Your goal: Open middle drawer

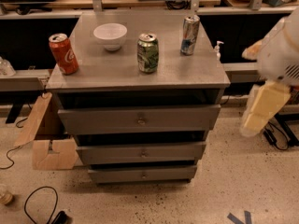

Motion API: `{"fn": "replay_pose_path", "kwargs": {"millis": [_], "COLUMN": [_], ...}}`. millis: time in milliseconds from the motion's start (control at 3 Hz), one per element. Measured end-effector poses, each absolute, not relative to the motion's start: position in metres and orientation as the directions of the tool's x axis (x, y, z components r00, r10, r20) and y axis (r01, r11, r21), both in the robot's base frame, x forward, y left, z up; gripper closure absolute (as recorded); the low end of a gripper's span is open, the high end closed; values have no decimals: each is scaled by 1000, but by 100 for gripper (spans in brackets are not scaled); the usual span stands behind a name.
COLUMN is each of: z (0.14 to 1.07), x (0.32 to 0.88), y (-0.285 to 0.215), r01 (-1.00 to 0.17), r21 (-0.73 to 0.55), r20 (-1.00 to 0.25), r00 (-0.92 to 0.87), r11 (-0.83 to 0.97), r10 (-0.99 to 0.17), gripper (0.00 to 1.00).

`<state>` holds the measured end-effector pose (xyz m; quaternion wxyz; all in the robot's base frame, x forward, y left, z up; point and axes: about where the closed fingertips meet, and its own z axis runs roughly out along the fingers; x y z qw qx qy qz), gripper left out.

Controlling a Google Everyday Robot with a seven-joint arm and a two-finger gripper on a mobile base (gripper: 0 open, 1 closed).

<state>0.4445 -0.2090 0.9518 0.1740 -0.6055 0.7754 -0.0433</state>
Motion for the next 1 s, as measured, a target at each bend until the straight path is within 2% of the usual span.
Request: {"fn": "replay_pose_path", "kwargs": {"millis": [1000], "z": [720], "x": [486], "y": [-208], "r01": [-965], "r21": [-215], "r20": [-239], "r00": [-98], "r11": [151], "r10": [-966], "gripper": [0]}}
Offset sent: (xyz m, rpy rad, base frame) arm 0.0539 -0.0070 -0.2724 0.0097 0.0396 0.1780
